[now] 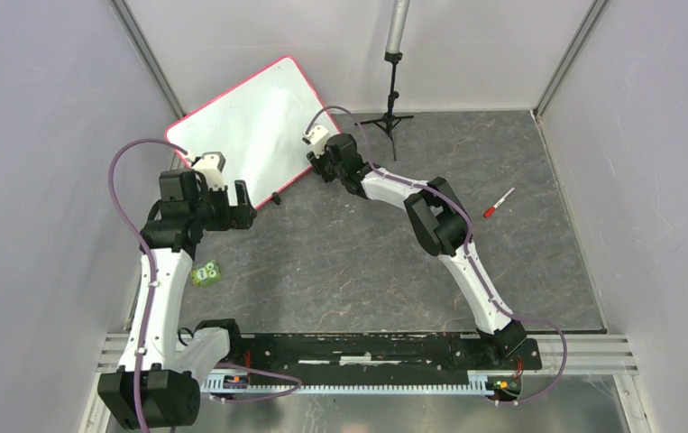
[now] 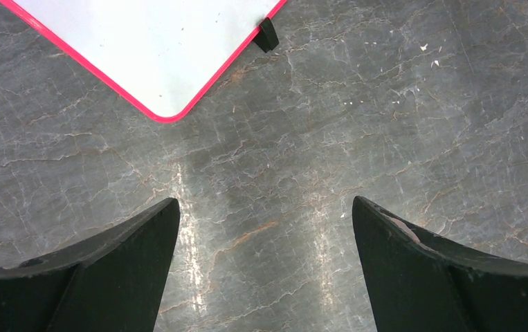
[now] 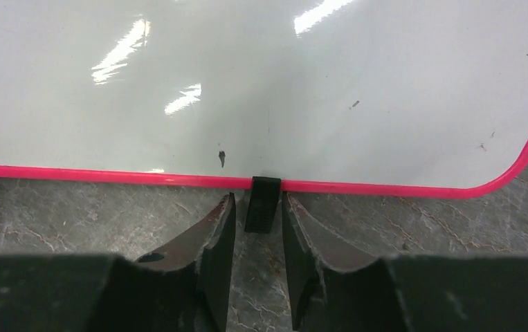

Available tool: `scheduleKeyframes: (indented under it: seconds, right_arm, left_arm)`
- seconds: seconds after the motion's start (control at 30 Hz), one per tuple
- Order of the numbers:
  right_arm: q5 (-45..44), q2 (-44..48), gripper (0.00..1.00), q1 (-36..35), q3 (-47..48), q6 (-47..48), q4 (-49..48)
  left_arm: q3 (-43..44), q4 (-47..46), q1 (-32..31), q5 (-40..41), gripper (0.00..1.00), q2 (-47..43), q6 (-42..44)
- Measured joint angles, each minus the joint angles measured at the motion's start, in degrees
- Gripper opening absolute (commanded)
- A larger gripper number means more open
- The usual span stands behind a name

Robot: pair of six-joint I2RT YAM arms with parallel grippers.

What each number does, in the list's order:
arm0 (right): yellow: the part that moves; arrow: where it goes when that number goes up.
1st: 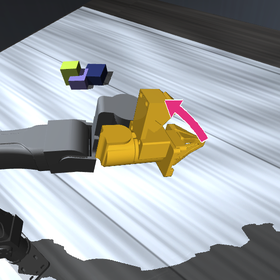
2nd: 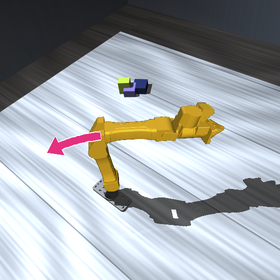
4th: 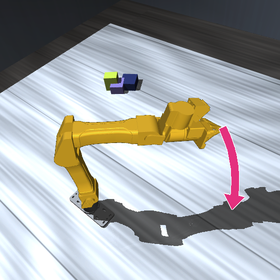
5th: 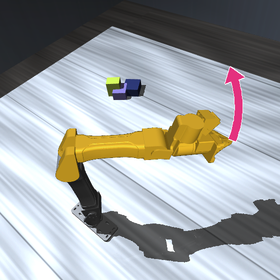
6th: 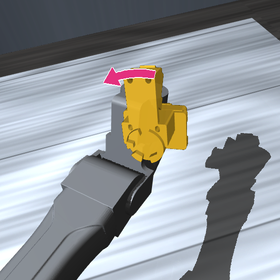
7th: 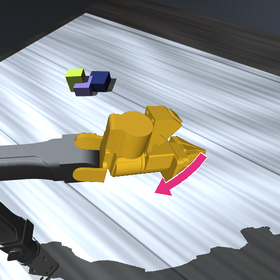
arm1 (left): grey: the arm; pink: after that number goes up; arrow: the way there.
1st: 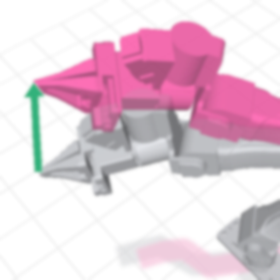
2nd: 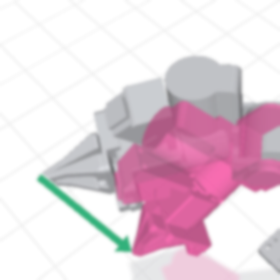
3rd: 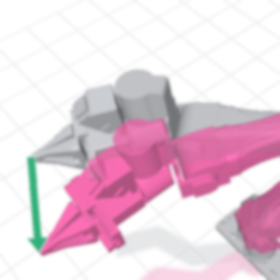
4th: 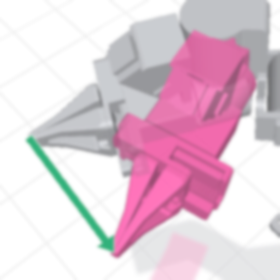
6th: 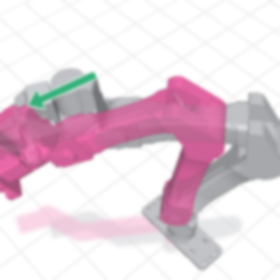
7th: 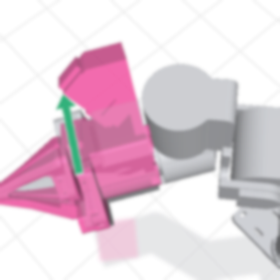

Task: Write a sentence on the whiteboard
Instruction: Move the whiteboard stand to the center of the board.

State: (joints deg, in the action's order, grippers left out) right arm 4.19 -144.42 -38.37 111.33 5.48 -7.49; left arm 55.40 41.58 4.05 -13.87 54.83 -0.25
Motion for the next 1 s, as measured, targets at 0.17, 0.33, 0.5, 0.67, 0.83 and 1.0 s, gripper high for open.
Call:
scheduleKeyframes:
  seconds: [0.17,0.33,0.5,0.67,0.83,1.0]
  right_arm:
    - [-0.37,0.0,0.06,0.07,-0.02,-0.68,-0.57]
    - [-0.46,0.02,0.0,0.33,-0.61,-1.49,-1.44]
    - [-0.76,1.95,0.0,0.22,-4.59,-1.57,-3.87]
    - [-1.36,7.37,0.0,0.24,-12.57,-1.64,-4.09]
    - [-1.25,15.58,0.0,0.61,-24.37,-1.64,-4.22]
    - [-0.76,24.44,0.0,1.16,-36.44,-1.49,-3.69]
  left_arm:
    - [-0.02,0.0,0.0,0.04,1.0,0.09,0.0]
    - [-0.2,0.02,0.0,-0.02,1.0,0.09,0.0]
    - [-0.28,0.04,0.0,-0.02,1.0,-0.22,0.0]
    - [-0.28,0.07,0.0,-0.11,1.0,-0.83,0.0]
    - [-0.31,0.2,0.0,-0.15,1.0,-1.7,0.02]
    - [-0.35,0.31,0.0,-0.22,1.0,-3.02,0.0]
